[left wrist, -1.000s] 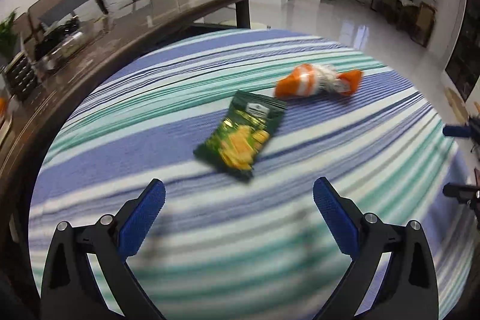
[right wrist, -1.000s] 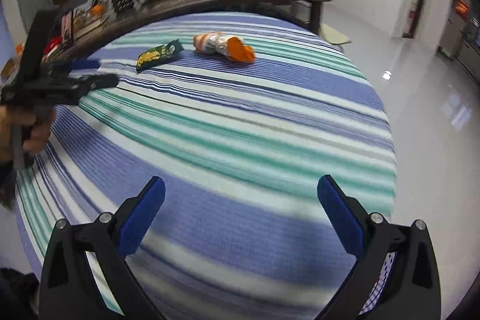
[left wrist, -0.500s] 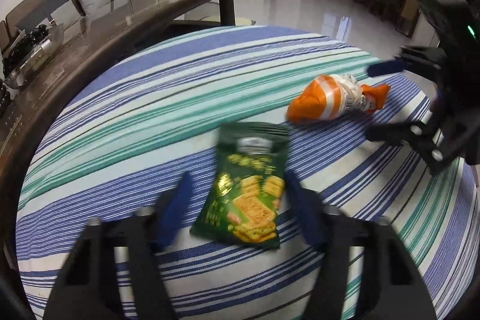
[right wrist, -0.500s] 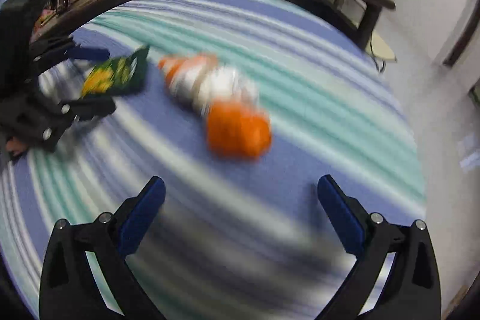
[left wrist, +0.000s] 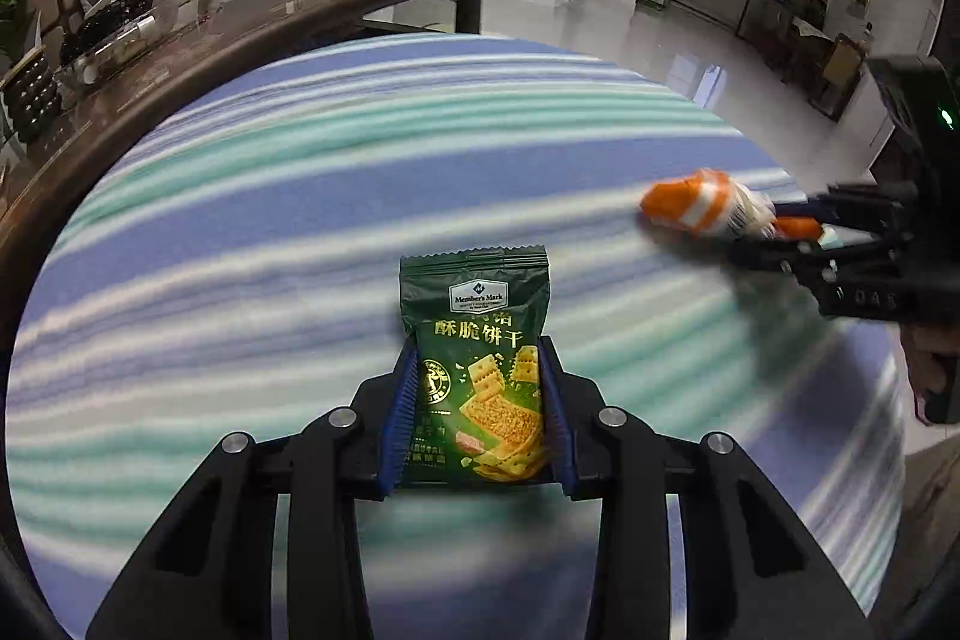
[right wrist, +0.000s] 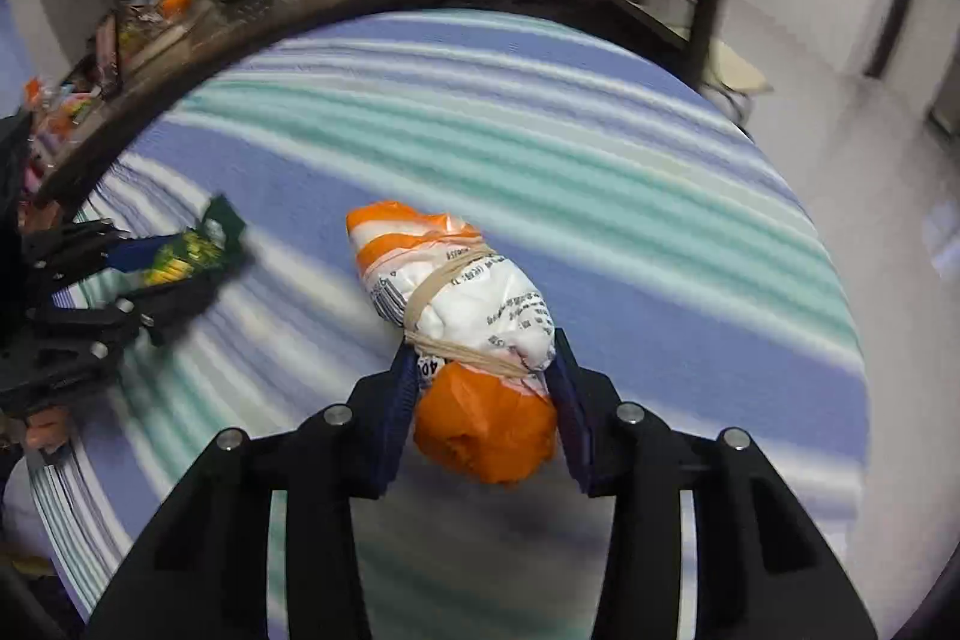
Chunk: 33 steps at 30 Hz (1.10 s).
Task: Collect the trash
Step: 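Grasp the green cracker packet with the left tool while the right tool grasps the orange-white bag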
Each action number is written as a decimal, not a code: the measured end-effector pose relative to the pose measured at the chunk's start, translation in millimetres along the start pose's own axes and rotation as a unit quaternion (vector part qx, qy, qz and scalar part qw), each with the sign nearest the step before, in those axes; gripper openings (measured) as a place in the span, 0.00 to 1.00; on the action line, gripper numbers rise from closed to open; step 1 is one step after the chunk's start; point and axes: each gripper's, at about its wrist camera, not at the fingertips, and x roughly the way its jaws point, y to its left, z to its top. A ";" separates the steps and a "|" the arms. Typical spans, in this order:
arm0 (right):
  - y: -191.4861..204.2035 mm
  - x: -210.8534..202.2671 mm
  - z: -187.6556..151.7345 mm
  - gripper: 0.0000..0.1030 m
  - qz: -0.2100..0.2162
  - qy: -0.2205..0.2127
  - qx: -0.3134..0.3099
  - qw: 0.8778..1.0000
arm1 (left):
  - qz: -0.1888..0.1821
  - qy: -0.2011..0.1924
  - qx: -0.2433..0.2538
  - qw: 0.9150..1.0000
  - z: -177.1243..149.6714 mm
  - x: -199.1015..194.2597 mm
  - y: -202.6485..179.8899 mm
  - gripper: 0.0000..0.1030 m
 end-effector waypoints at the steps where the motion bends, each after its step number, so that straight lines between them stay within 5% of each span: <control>1: 4.2 -4.8 -9.3 0.40 -0.008 0.004 0.006 1.000 | -0.004 0.002 0.000 1.000 -8.7 -4.1 -9.4 0.36; 7: 29.5 -37.9 -84.5 0.41 -0.024 -0.007 0.026 0.999 | 0.012 -0.001 0.024 1.000 -41.0 -18.4 -42.8 0.41; 9: 36.5 -44.2 -96.3 0.42 -0.013 -0.011 0.034 0.999 | 0.004 0.002 0.031 1.000 -43.8 -19.8 -45.0 0.58; 13: 39.3 -46.5 -94.0 0.67 0.014 -0.001 0.026 1.000 | 0.003 0.012 0.042 0.999 -45.5 -20.5 -45.6 0.62; 22: 55.1 -46.6 -60.5 0.82 -0.006 0.015 -0.077 0.997 | 0.007 0.018 0.056 0.998 -40.9 -17.2 -39.5 0.60; 24: 52.5 -40.5 -56.1 0.81 0.004 0.032 -0.082 0.996 | 0.010 0.015 0.057 0.998 -41.6 -18.9 -38.2 0.39; 25: 51.0 -39.2 -57.5 0.59 0.010 0.041 -0.083 0.996 | 0.008 0.014 0.057 0.998 -38.5 -18.8 -36.8 0.38; 26: 50.2 -37.4 -56.8 0.49 0.012 0.050 -0.084 0.995 | 0.008 0.014 0.056 0.998 -38.7 -19.0 -37.0 0.37; 33: 43.4 -70.4 -73.9 0.48 0.051 0.001 -0.022 0.998 | -0.008 0.001 0.040 0.999 -41.2 -33.3 -53.7 0.34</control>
